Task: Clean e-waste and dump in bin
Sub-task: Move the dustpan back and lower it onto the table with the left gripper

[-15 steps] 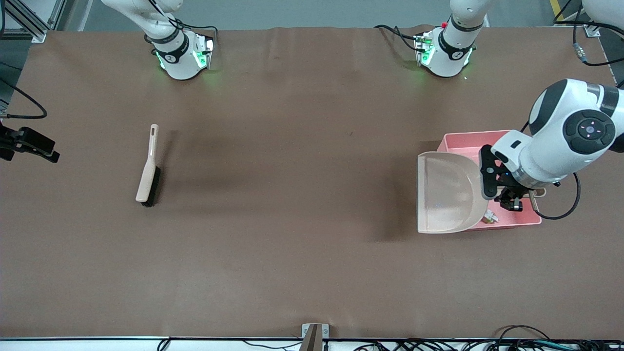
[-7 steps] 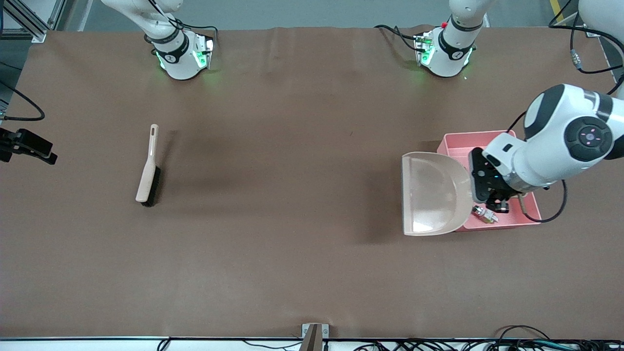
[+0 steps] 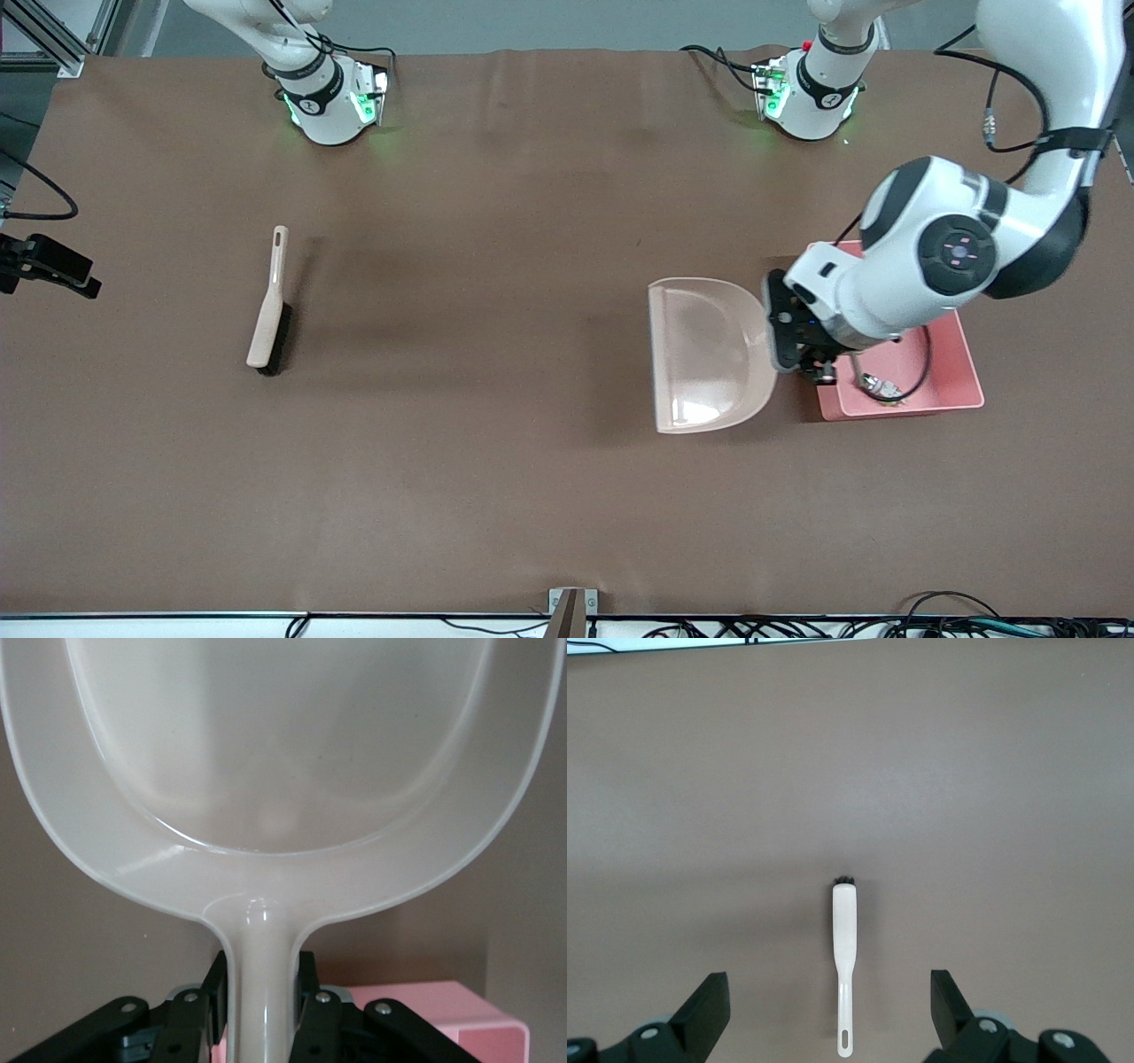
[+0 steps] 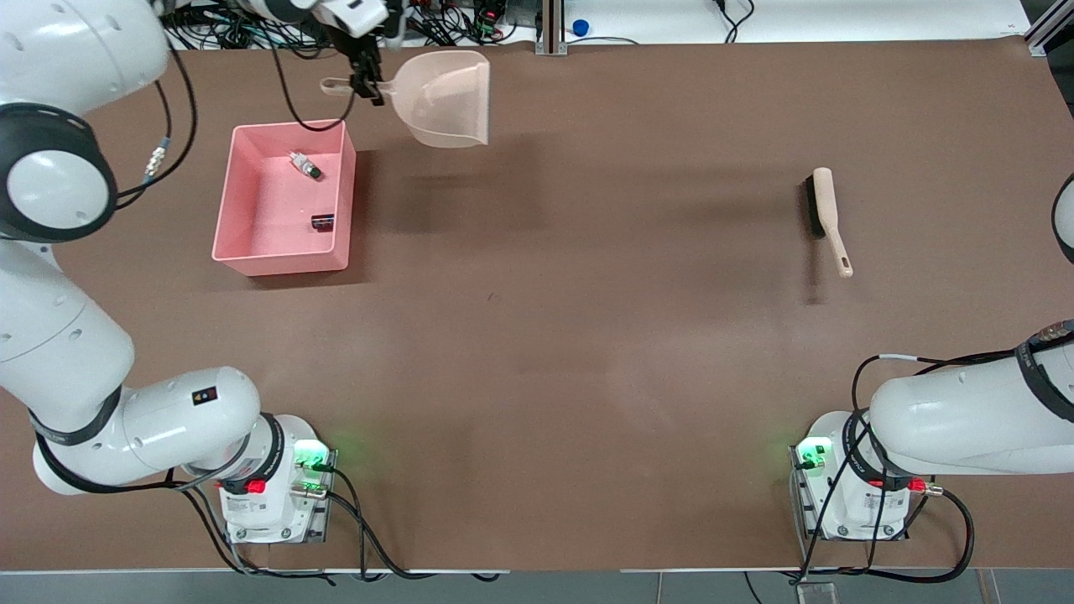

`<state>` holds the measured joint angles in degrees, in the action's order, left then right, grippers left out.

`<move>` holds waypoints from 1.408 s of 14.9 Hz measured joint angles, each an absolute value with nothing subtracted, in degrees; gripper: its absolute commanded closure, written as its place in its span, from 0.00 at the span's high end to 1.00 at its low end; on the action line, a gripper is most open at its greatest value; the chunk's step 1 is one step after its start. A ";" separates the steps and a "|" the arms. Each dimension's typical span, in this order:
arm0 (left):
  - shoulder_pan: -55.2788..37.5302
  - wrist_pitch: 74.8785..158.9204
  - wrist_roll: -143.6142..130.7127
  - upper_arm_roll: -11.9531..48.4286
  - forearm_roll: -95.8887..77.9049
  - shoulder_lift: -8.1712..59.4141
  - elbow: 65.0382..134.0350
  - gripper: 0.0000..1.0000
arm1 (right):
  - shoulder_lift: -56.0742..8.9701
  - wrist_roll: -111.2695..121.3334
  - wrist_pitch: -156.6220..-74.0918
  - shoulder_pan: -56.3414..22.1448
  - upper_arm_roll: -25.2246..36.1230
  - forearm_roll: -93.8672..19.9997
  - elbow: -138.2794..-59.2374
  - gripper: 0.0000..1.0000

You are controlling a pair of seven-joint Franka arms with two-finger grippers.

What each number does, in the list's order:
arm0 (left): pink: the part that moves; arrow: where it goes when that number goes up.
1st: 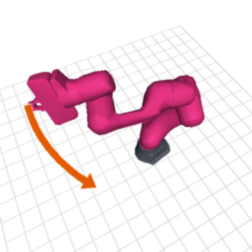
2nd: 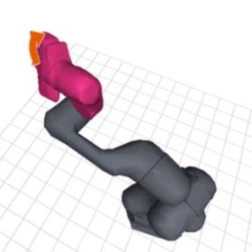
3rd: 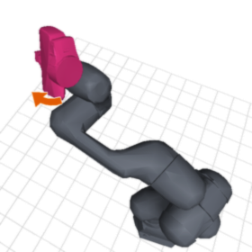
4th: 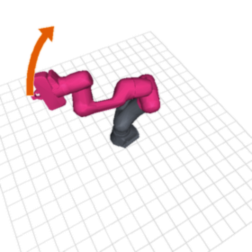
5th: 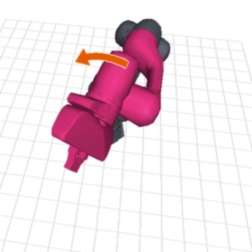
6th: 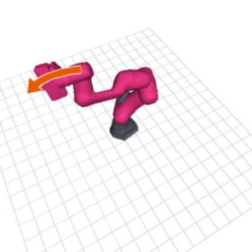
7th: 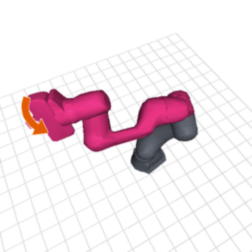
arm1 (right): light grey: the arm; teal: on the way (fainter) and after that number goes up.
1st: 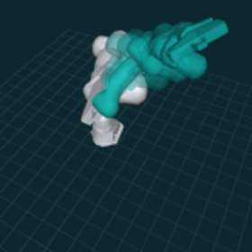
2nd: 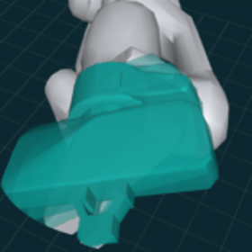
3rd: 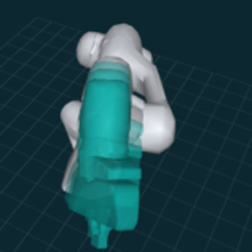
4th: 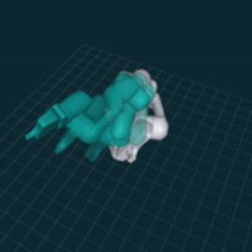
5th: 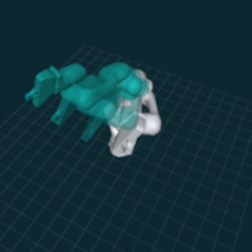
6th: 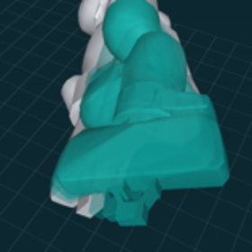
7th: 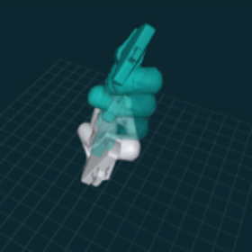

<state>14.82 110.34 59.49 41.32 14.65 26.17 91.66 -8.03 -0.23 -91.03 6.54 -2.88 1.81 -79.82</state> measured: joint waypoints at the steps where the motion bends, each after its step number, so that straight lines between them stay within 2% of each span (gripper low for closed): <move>1: 11.23 111.32 58.20 39.03 14.52 26.01 91.65 0.02 | -8.03 -0.23 -91.03 6.56 -2.87 1.81 -79.82 1.00; 6: -0.47 115.75 56.84 32.27 17.02 26.43 93.90 0.02 | -8.03 -0.24 -90.95 7.07 -2.70 1.77 -79.83 1.00; 10: -5.81 121.94 52.92 28.94 24.67 28.09 100.21 0.02 | -8.03 -0.23 -90.62 7.59 -2.65 1.73 -79.84 1.00; 14: -6.43 129.27 46.31 28.36 29.04 28.46 108.28 0.02 | -8.05 -0.23 -90.23 7.62 -2.69 1.67 -79.88 1.00; 21: -6.14 131.95 44.60 24.67 29.10 28.50 109.18 0.02 | -8.11 -0.23 -89.00 7.60 -2.86 1.65 -80.17 1.00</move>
<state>-6.14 131.95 44.60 24.67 29.10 28.50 109.18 -8.11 -0.23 -89.00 7.60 -2.86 1.65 -80.17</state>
